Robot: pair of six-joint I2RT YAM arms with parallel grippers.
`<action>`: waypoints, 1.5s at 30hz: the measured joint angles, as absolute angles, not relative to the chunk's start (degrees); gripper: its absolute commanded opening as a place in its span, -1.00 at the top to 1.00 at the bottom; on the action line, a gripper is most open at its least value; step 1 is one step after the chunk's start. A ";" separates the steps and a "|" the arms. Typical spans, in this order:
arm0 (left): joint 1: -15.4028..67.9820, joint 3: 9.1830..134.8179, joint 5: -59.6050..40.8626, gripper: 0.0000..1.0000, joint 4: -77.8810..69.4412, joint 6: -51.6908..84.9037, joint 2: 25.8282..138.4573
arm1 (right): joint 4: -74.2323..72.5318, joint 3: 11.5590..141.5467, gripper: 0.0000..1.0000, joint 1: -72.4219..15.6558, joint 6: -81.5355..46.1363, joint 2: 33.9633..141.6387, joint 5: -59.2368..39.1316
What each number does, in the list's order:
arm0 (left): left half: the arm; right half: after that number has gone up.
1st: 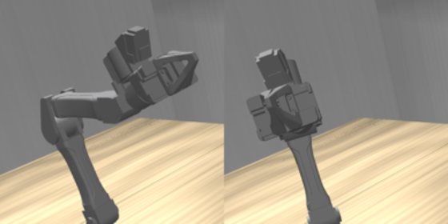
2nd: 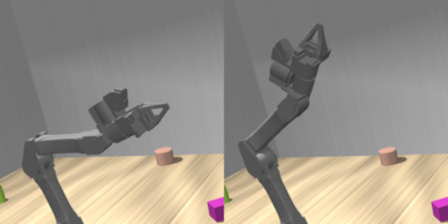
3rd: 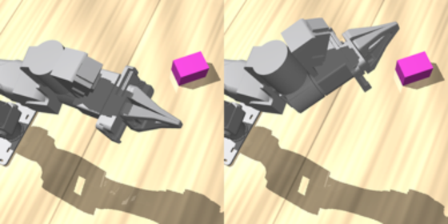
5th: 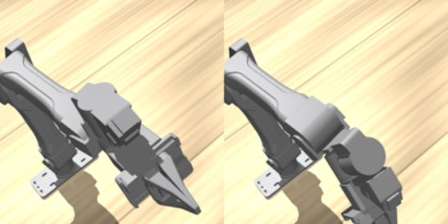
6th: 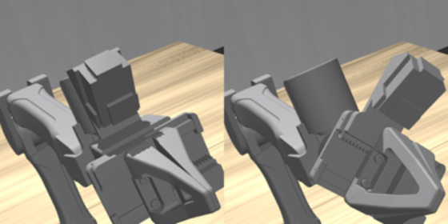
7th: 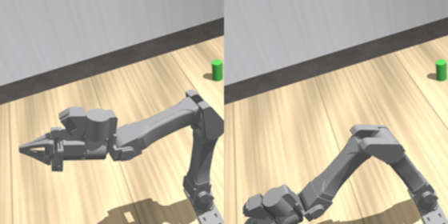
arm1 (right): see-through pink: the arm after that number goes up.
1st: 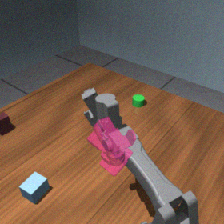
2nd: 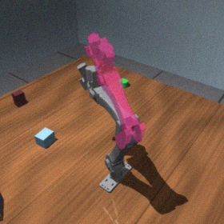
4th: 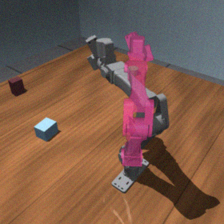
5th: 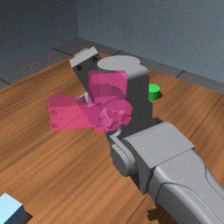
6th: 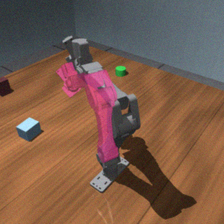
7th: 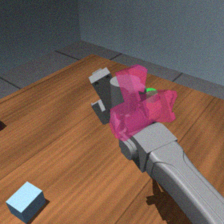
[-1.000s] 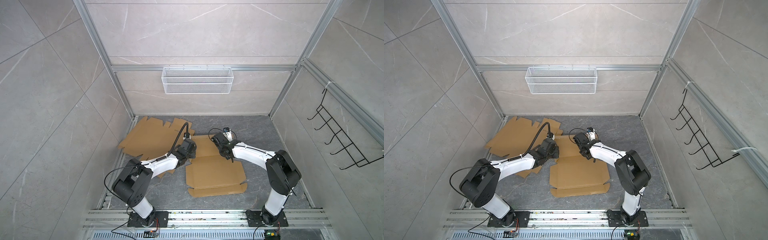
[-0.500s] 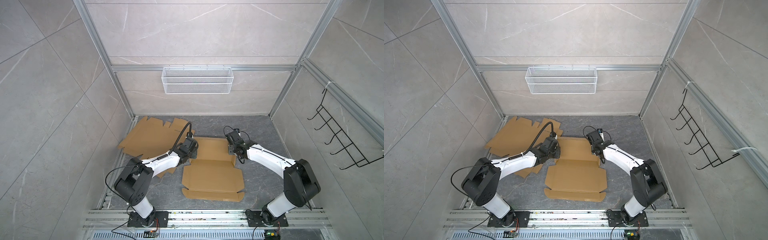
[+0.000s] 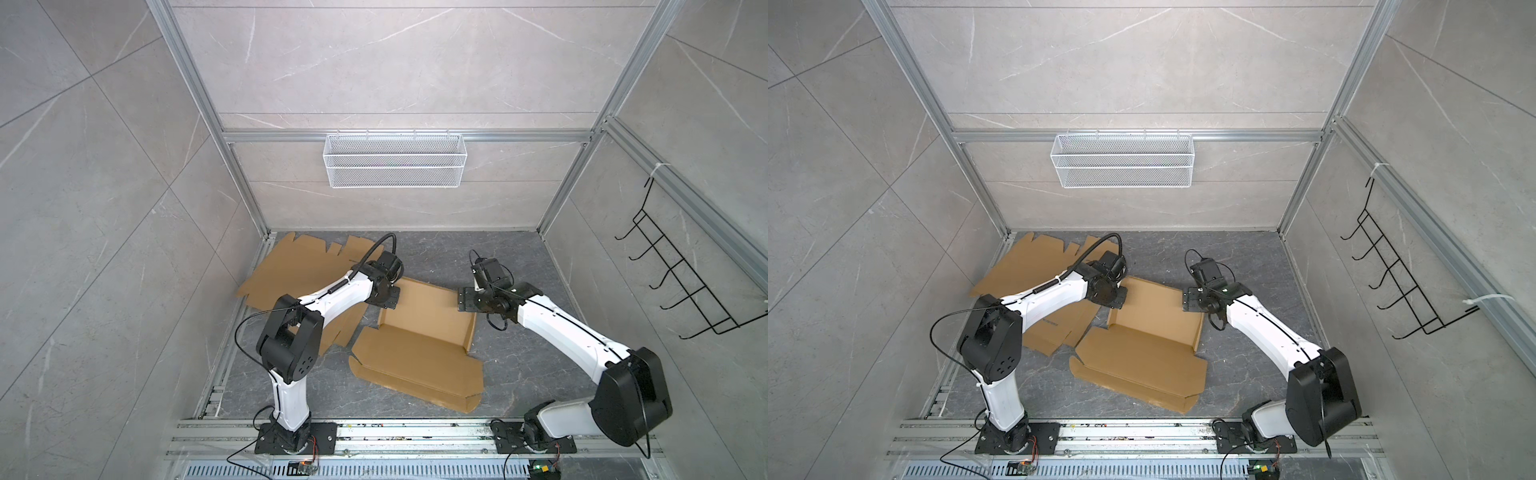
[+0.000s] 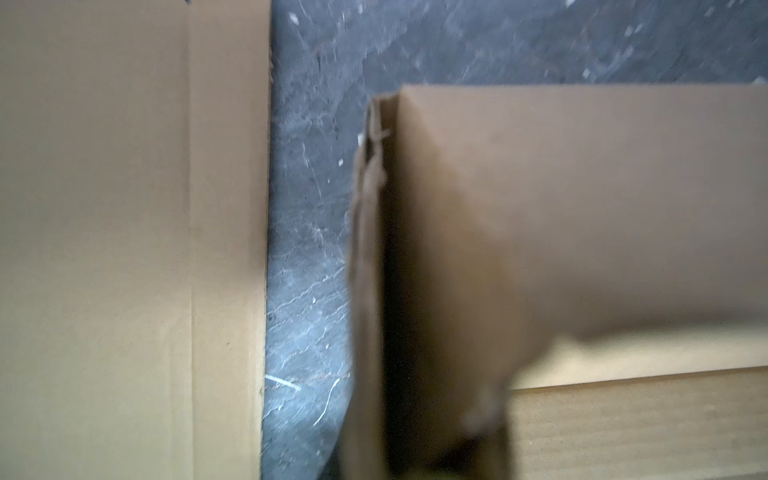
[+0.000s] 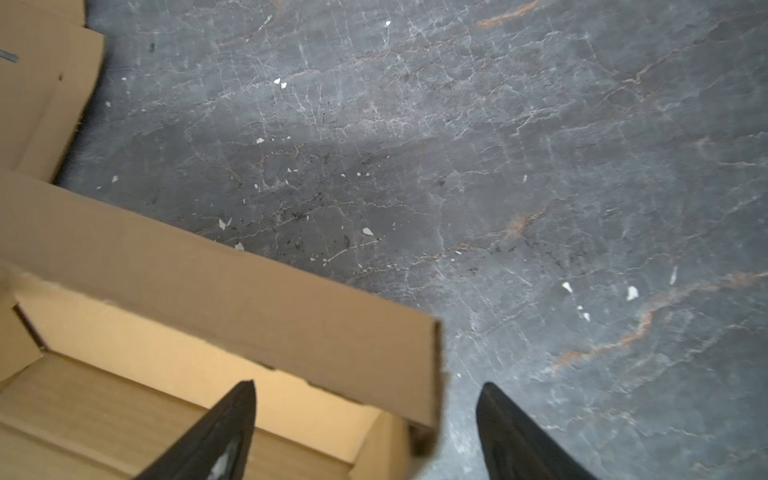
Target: Fold the paper box
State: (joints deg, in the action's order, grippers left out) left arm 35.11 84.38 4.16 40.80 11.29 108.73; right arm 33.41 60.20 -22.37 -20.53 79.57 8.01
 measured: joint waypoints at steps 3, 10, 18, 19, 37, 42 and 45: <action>34.54 90.30 2.83 1.00 48.42 7.42 112.18 | 35.57 60.23 -0.75 -19.99 -18.70 77.69 5.65; 34.41 105.45 2.42 0.98 65.06 0.14 122.48 | 39.03 62.87 -0.61 -19.16 -12.10 80.29 -5.26; 35.70 116.01 3.07 0.68 71.81 -3.36 130.76 | 39.20 65.28 -0.57 -21.21 -7.42 89.67 -14.39; 35.77 116.64 3.09 0.63 71.99 -3.51 131.26 | 39.22 66.13 -0.56 -21.54 -7.05 90.91 -14.46; 35.99 125.60 1.04 0.02 73.12 -5.08 135.31 | 38.98 83.29 -0.22 -24.05 -3.55 113.97 -14.20; 35.59 127.76 0.01 -0.02 72.01 -4.62 132.18 | 39.03 83.77 0.05 -24.05 -5.06 116.46 -14.17; 34.83 127.79 -0.14 -0.03 70.98 -4.01 128.22 | 38.89 83.81 0.17 -23.94 -7.46 116.84 -14.37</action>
State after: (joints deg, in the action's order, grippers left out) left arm 34.83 127.79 -0.14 70.98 -4.01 128.22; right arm 38.89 83.81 -23.94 -7.46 116.84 -14.37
